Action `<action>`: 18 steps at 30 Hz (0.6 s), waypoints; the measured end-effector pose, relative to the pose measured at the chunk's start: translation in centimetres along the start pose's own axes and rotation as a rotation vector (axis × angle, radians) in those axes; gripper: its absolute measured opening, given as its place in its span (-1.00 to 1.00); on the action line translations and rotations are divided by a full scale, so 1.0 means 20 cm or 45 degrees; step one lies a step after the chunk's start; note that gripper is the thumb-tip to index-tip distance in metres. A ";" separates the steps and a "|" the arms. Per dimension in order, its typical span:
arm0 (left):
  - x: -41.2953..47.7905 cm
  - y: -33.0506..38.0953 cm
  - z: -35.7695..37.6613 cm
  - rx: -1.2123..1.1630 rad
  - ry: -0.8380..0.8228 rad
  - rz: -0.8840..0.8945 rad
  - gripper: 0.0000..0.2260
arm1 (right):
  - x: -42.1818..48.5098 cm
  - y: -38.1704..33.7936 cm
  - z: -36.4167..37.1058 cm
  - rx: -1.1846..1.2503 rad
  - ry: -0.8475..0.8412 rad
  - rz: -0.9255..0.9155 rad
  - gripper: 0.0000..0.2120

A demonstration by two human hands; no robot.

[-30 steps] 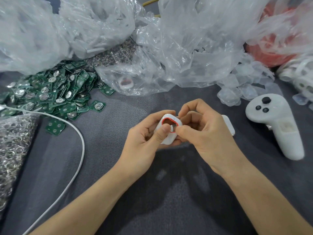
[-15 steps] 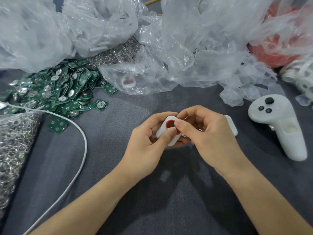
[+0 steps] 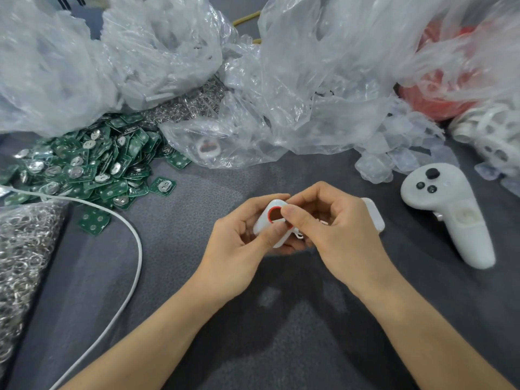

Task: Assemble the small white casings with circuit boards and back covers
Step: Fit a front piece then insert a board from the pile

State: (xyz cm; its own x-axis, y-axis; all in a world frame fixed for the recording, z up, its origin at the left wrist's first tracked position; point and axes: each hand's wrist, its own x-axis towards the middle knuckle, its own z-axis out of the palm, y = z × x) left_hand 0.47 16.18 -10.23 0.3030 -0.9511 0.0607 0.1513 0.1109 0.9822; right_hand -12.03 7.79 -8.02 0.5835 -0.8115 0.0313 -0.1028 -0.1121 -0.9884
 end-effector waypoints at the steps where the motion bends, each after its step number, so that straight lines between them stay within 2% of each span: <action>1: 0.00 0.00 0.00 0.020 -0.001 0.000 -0.74 | 0.00 0.00 0.01 -0.049 0.010 -0.023 -0.96; 5: 0.00 0.00 0.00 0.104 0.017 0.027 -0.69 | -0.01 -0.02 0.02 -0.155 0.064 -0.066 -0.93; 8: 0.00 -0.01 0.02 0.234 0.092 0.134 -0.71 | 0.00 -0.05 -0.02 -0.283 0.048 -0.076 -0.89; 11: 0.03 -0.02 -0.02 0.298 0.268 0.174 -0.75 | 0.12 -0.13 -0.14 -0.316 0.324 -0.210 -0.89; 14: 0.09 -0.01 -0.09 0.423 0.388 0.168 -0.75 | 0.42 -0.26 -0.29 -0.571 0.621 -0.383 -0.87; 15: 0.11 0.00 -0.11 0.429 0.412 0.160 -0.72 | 0.55 -0.29 -0.33 -0.676 0.608 -0.341 -0.84; 16: 0.12 0.00 -0.13 0.425 0.433 0.145 -0.68 | 0.67 -0.31 -0.36 -0.809 0.506 -0.246 -0.81; 18: 0.12 -0.01 -0.14 0.424 0.459 0.112 -0.65 | 0.88 -0.28 -0.39 -1.135 0.163 -0.007 -0.76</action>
State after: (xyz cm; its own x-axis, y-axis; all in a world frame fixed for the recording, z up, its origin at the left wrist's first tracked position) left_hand 3.76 14.67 -10.73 0.6158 -0.7756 0.1385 -0.1806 0.0321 0.9830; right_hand -7.53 -10.27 -0.69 0.4973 -0.8612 0.1046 -0.7180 -0.4763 -0.5076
